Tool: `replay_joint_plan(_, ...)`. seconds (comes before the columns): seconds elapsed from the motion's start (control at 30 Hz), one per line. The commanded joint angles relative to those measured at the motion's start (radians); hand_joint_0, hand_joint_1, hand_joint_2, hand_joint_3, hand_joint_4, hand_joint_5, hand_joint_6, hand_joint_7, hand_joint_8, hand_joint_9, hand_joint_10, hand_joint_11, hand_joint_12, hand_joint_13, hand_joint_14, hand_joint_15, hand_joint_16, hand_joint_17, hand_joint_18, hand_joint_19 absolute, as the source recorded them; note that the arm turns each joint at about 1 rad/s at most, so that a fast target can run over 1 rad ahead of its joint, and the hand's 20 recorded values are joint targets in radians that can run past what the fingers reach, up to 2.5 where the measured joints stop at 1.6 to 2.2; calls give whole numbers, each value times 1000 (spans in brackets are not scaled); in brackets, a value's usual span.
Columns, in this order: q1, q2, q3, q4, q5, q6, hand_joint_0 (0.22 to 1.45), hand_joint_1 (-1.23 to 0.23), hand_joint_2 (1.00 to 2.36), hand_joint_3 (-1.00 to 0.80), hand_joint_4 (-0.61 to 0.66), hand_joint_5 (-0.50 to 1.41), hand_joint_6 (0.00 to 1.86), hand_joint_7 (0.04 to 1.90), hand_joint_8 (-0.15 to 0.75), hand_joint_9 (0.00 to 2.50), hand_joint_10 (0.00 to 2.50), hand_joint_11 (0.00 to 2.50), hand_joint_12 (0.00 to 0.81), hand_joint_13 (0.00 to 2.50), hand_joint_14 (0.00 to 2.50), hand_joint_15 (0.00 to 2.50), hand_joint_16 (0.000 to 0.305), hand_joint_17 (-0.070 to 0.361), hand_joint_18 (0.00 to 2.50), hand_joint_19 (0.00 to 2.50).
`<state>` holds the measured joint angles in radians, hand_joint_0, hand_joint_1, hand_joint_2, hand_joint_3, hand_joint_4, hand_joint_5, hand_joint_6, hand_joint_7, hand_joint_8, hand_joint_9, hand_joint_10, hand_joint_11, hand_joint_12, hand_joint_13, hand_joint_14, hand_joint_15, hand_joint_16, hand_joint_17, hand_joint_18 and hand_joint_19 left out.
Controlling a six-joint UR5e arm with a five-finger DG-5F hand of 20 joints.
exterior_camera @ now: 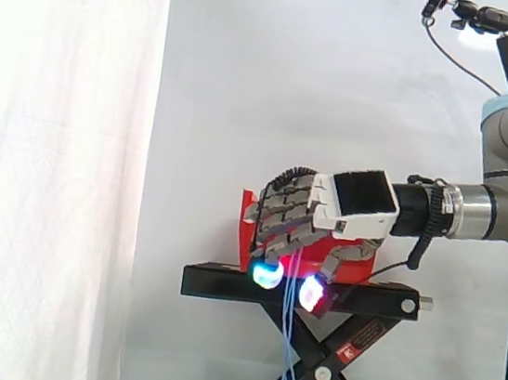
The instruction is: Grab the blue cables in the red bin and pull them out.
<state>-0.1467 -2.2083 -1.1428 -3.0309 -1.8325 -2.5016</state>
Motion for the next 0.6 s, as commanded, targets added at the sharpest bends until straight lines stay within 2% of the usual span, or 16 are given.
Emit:
replay_joint_plan(0.0, -2, 1, 0, 0, -2, -9, 809, -947, 1000, -1000, 119, 875, 7, 764, 234, 733, 15, 464, 316, 550, 11, 272, 40, 90, 450, 322)
replay_joint_plan(0.23, -7, -1, 0, -11, -2, -33, 810, -950, 1000, -1000, 122, 873, 8, 764, 238, 731, 16, 474, 316, 551, 10, 273, 40, 90, 452, 322)
replay_joint_plan(0.57, -7, -1, 0, -6, -2, -38, 814, -954, 1000, -1000, 111, 872, 7, 764, 234, 732, 17, 474, 316, 553, 11, 273, 40, 90, 453, 325)
